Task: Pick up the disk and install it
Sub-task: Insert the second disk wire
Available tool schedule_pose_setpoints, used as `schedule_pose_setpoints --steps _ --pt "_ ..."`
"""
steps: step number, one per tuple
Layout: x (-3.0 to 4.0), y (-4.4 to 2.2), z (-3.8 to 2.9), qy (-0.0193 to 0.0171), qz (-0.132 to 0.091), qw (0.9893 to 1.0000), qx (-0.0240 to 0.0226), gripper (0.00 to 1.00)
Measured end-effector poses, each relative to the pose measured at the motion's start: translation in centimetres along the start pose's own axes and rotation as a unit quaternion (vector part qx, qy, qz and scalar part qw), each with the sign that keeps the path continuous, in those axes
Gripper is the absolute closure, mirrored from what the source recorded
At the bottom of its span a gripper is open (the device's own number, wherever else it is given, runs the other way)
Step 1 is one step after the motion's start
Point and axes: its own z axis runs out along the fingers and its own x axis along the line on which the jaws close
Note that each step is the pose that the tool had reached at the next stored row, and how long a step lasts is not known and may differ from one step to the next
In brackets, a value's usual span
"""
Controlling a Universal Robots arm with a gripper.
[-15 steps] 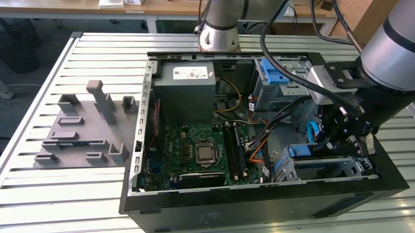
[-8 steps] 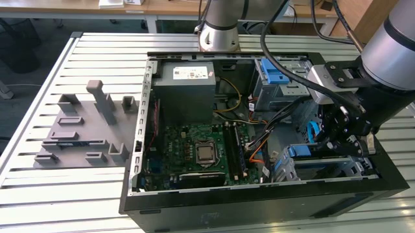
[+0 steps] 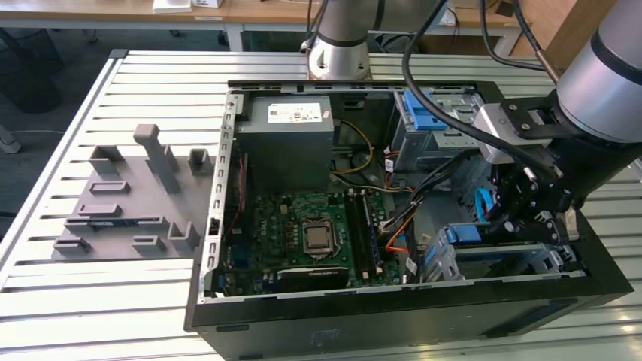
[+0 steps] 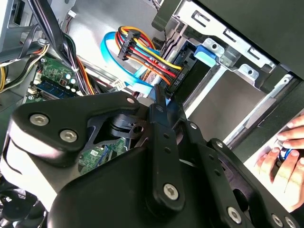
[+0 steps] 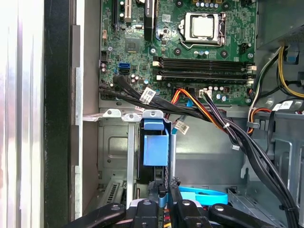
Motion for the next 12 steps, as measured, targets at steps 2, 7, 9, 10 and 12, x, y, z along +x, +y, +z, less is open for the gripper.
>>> schedule_pose_setpoints --steps 2,7,9,10,12 --pt "0.01 0.00 0.04 0.0001 0.000 1.0000 0.0000 0.77" --pt "0.01 0.00 0.04 -0.0002 0.000 1.0000 0.0000 0.77" --pt "0.00 0.00 0.03 -0.0002 0.000 1.0000 0.0000 0.77" --pt "0.00 -0.01 0.01 0.0000 0.000 1.0000 0.0000 0.77" --pt "0.00 0.00 0.02 0.0000 0.000 1.0000 0.0000 0.76"
